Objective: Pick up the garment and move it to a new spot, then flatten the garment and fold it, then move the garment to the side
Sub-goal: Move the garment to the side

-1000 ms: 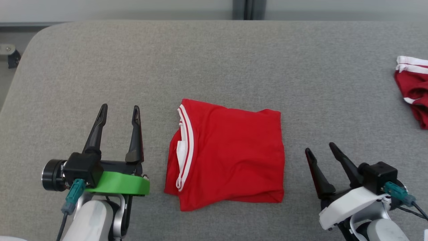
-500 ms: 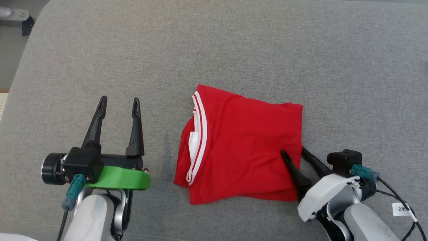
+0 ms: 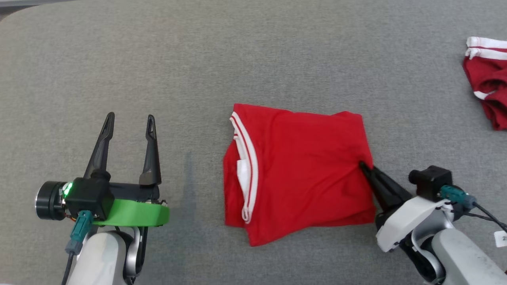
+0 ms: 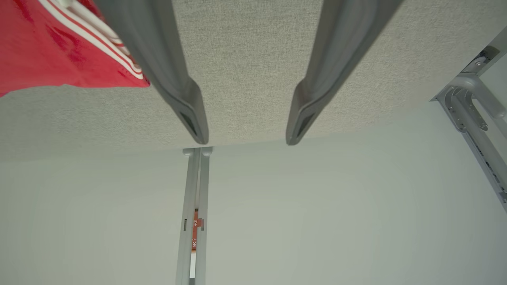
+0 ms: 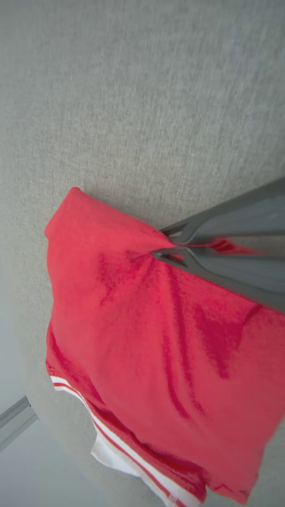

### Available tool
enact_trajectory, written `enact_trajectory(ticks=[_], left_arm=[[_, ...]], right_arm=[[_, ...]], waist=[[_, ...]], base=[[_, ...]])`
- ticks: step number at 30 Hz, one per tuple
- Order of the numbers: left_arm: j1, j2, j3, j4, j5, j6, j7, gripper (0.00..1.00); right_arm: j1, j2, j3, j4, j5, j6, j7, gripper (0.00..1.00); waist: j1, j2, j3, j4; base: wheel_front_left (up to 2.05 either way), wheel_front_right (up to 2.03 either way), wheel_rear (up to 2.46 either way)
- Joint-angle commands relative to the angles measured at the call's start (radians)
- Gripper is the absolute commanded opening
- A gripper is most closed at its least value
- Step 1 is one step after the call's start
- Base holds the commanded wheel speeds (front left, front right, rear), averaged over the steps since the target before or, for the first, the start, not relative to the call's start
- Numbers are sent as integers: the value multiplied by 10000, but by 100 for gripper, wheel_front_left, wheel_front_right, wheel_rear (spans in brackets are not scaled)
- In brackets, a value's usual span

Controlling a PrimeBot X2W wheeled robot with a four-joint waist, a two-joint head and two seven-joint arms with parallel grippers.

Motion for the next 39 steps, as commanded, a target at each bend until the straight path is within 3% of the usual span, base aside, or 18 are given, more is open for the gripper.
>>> enact_trajectory(ticks=[1, 7, 16, 24, 30, 31, 32, 33, 39], left_arm=[[-54, 69, -35, -93, 90, -68, -20, 100], [-577, 135, -227, -370, 213, -264, -6, 100], [-1826, -24, -960, -842, 610, -599, 286, 100], [-3003, -110, -1594, -950, 972, -954, 415, 100], [-3551, -171, -1933, -1021, 1155, -1111, 412, 100], [-3597, -165, -1973, -1035, 1183, -1121, 423, 100], [-3619, -150, -1993, -1024, 1187, -1126, 426, 100], [-3653, -125, -2008, -1006, 1191, -1125, 441, 100], [-3544, -44, -2034, -802, 1112, -1058, 413, 100]], right_arm=[[-139, -260, -222, -8, 51, -17, -136, 0], [-476, -1236, -1424, -28, 191, -17, -303, 0], [-2554, -3105, -2197, 73, 278, -17, -369, 0], [-4202, -4819, -3660, 1499, 892, -17, -490, 0], [-4344, -5238, -4364, 2979, 1336, -17, -447, 0], [-4442, -5139, -4396, 3220, 1442, -17, -579, 5], [-4482, -5036, -4418, 3499, 1483, -17, -618, 43], [-4533, -4931, -4468, 3813, 1480, -17, -778, 100], [-4668, -4271, -4568, 4893, 1063, -15, -1756, 100]], waist=[[-1, 0, 143, -992], [-1, 0, 557, -1792], [-1, 0, 1979, -1996], [-1, 0, 3271, -1744], [-1, 0, 3767, -1560], [-1, 0, 3820, -1574], [-1, 0, 3840, -1581], [-1, 0, 3863, -1595], [-1, 0, 3575, -1737]], base=[[0, 0, 0], [0, 0, 0], [0, 0, 0], [0, 0, 0], [0, 0, 0], [0, 0, 0], [0, 0, 0], [0, 0, 0], [0, 0, 0]])
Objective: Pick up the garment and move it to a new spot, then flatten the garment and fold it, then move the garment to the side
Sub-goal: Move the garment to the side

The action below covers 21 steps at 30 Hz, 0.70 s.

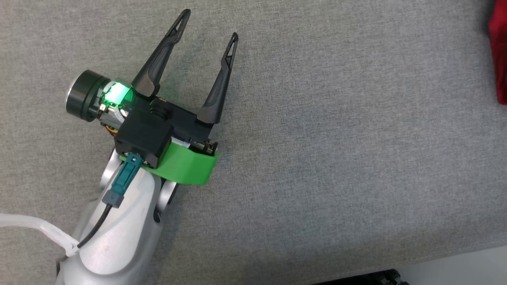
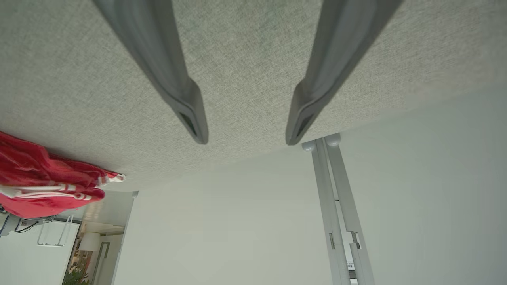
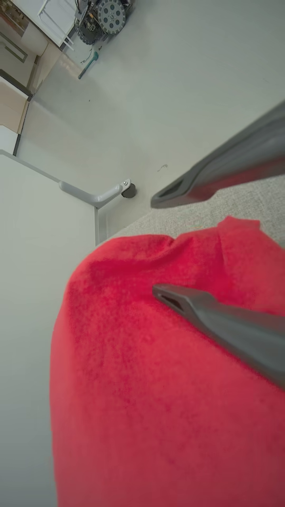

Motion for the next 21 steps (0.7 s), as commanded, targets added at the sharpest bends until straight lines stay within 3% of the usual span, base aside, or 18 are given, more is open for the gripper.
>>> enact_trajectory(ticks=[1, 5, 13, 16, 21], left_arm=[[81, 88, 43, 80, -18, 88, -52, 100], [538, 149, 142, 304, -205, 206, -84, 100], [1739, 243, 410, 644, -688, 532, -90, 100], [2223, 285, 533, 705, -845, 715, -52, 100], [2968, 383, 817, 816, -1162, 1002, 20, 100]], right_arm=[[25, 201, -94, 68, -193, -13, -186, 100], [564, 845, -631, -623, -717, -13, -338, 100], [3110, 3601, -1783, -4455, -2344, -13, -329, 100], [4062, 4585, -1437, -5614, -2732, -13, -330, 100], [5090, 5705, -604, -6691, -2975, -13, -331, 100]], waist=[[-2, -1, -329, -136], [-2, -1, -1016, -325], [-2, -1, -2498, -557], [-2, -1, -2933, -563], [-2, -1, -3547, -383]], base=[[0, 0, 0], [0, 0, 0], [0, 0, 0], [0, 0, 0], [0, 0, 0]])
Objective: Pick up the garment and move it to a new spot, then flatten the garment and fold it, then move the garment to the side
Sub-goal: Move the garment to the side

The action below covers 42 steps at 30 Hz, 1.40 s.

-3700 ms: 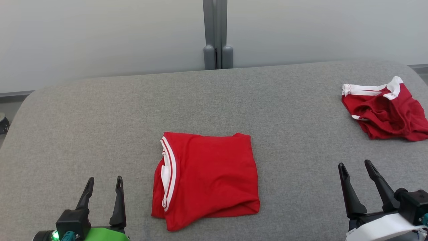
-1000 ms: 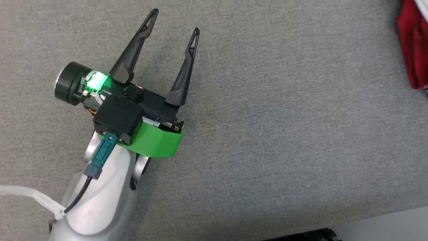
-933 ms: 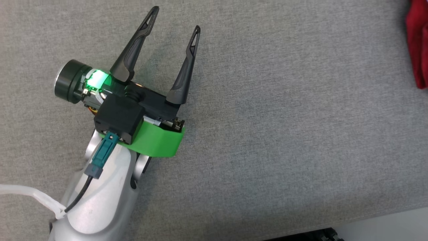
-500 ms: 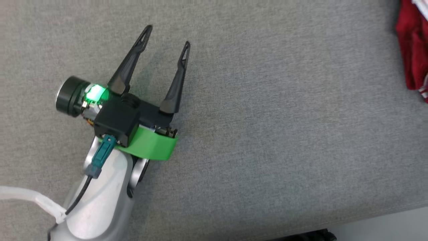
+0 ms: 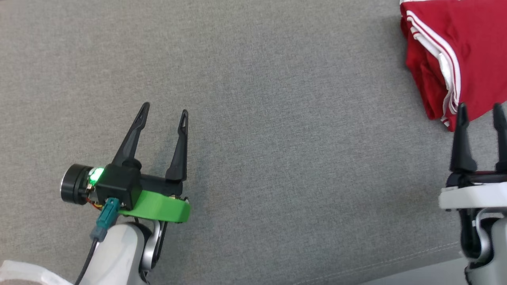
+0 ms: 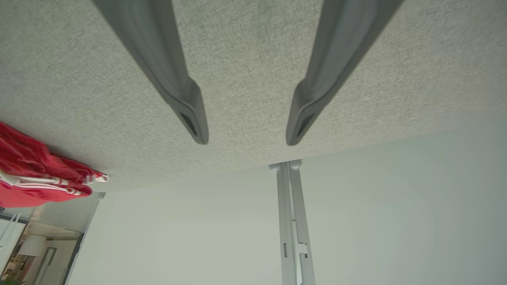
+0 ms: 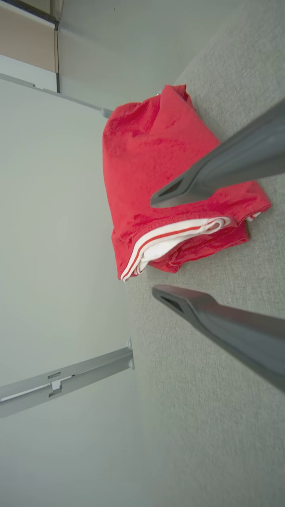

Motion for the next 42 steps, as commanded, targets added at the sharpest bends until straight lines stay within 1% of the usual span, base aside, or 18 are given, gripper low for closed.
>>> enact_trajectory(ticks=[1, 5, 10, 16, 18, 32, 42], left_arm=[[328, 70, 78, 15, -139, 108, -3, 100], [890, 144, 337, -3, -328, 371, -18, 100], [1510, 218, 667, 50, -619, 600, -128, 100], [2189, 234, 1023, 229, -860, 831, -289, 100], [2414, 256, 1087, 289, -901, 829, -329, 100], [3437, 400, 988, 660, -1108, 662, -414, 100], [3469, 440, 947, 1080, -1191, 538, -459, 100]], right_arm=[[292, 193, 249, -229, -76, -12, -31, 100], [780, 599, 902, -531, -189, -9, -33, 100], [1157, 808, 1417, -742, -422, -12, 37, 100], [1691, 907, 1479, -849, -608, -12, 307, 100], [1933, 938, 1455, -912, -668, -12, 404, 100], [3423, 1069, 1490, -1639, -883, -10, 1262, 100], [3749, 1024, 1453, -1930, -934, -10, 1553, 100]], waist=[[0, 0, -780, 116], [0, 0, -1179, 445], [0, 0, -1628, 995], [0, 0, -2270, 1536], [0, 0, -2512, 1619], [0, 0, -3846, 1332], [0, 0, -4045, 1332]], base=[[0, 0, 0], [0, 0, 0], [0, 0, 0], [0, 0, 0], [0, 0, 0], [0, 0, 0], [0, 0, 0]])
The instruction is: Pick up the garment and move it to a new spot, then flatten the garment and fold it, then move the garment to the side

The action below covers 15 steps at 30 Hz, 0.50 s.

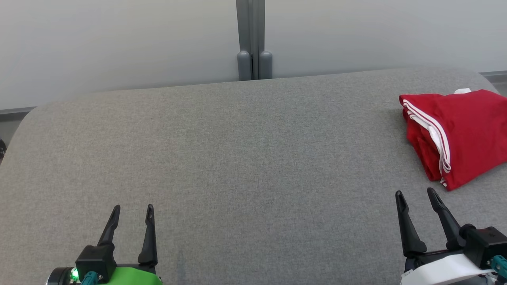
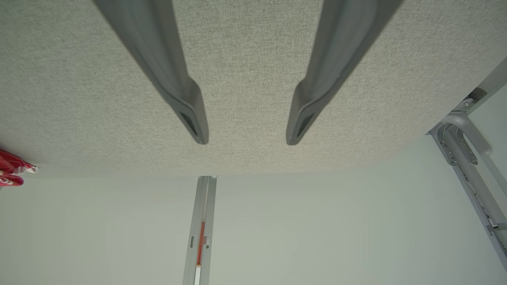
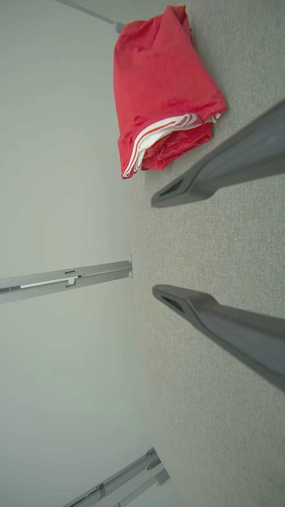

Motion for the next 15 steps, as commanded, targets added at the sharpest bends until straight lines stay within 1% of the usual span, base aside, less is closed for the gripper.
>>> enact_trajectory(ticks=[1, 15], left_arm=[[79, 69, 12, 68, -58, -25, -52, 100], [-72, -25, 92, 307, -40, -105, -81, 100]], right_arm=[[150, -14, 18, -76, -46, -7, 37, 100], [141, -59, 6, -121, 40, -7, 59, 100]], waist=[[1, 0, 1, -3], [1, 0, 4, 13]], base=[[0, 0, 0], [0, 0, 0]])
